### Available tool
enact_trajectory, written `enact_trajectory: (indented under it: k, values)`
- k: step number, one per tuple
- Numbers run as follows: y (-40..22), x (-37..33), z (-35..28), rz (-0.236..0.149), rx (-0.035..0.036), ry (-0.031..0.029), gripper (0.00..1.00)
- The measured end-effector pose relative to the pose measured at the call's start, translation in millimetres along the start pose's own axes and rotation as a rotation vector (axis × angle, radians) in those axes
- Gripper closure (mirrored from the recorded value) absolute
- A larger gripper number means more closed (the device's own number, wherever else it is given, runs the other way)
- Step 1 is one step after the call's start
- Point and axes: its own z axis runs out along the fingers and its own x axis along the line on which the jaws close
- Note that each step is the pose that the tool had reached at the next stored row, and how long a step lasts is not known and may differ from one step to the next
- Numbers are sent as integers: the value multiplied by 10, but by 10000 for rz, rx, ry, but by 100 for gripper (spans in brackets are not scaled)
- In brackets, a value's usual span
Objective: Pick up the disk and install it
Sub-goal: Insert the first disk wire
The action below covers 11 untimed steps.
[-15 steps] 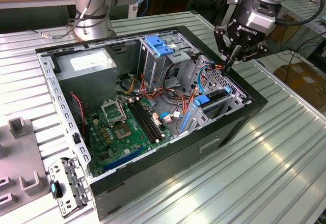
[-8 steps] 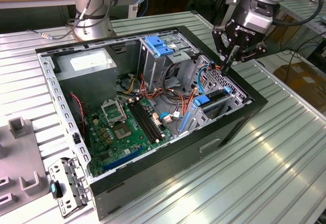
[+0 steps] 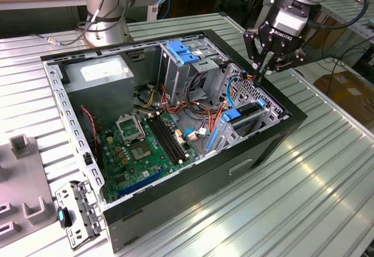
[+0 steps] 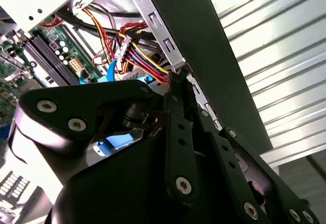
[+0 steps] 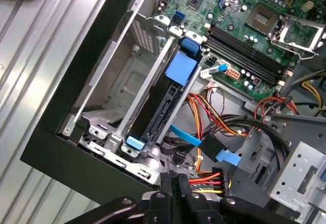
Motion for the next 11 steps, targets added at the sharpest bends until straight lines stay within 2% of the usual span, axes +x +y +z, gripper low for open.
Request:
enact_trajectory:
  k: [2,5,6,11]
  values:
    - [19,-11,4,133,0,-5,84]
    - [99,-52,4,162,0,-3,84]
    - [100,-52,4,229,-2,-1,84]
    - [100,-52,9,1147,-14,-5,84]
